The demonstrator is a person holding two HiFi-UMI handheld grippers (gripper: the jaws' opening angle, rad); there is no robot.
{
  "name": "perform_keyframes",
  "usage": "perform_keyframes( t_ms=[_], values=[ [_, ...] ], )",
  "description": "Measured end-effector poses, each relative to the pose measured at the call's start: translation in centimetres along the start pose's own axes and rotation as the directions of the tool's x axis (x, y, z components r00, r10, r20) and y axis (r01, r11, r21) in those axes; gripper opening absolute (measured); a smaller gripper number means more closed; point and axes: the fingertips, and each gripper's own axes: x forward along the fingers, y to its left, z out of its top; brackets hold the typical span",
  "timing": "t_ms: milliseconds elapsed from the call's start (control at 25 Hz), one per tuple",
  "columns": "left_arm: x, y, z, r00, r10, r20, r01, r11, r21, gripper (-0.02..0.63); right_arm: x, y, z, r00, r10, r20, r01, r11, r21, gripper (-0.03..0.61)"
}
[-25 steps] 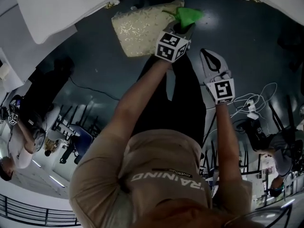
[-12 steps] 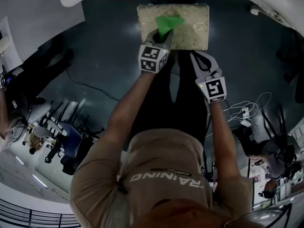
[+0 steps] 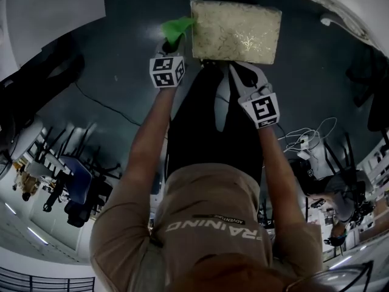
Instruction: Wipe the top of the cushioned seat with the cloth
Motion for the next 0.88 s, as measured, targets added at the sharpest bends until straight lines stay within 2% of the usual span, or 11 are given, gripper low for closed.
perform_keyframes(
  t_ms=[160, 400, 880],
  values=[
    [2.2, 0.9, -1.8, 0.999, -0.010, -0.043, 0.010, 1.000, 0.008, 0.048, 0.6, 0.5, -0.3, 1.000, 0.011, -0.011, -0.011, 1.000, 0.004, 0.002],
    [5.3, -0.7, -3.7, 0.997, -0.016, -0.078, 0.013, 0.999, -0.039, 0.048, 0.2, -0.8, -2.3, 1.000, -0.014, -0.024, 0.015, 0.999, 0.046, 0.002],
    [8.6, -9.4, -4.2, 0.991, -0.028, -0.130, 0.033, 0.999, 0.034, 0.048, -5.8, -6.0, -5.4, 1.000, 0.003, -0.010, -0.002, 0.996, 0.090, 0.002]
  ],
)
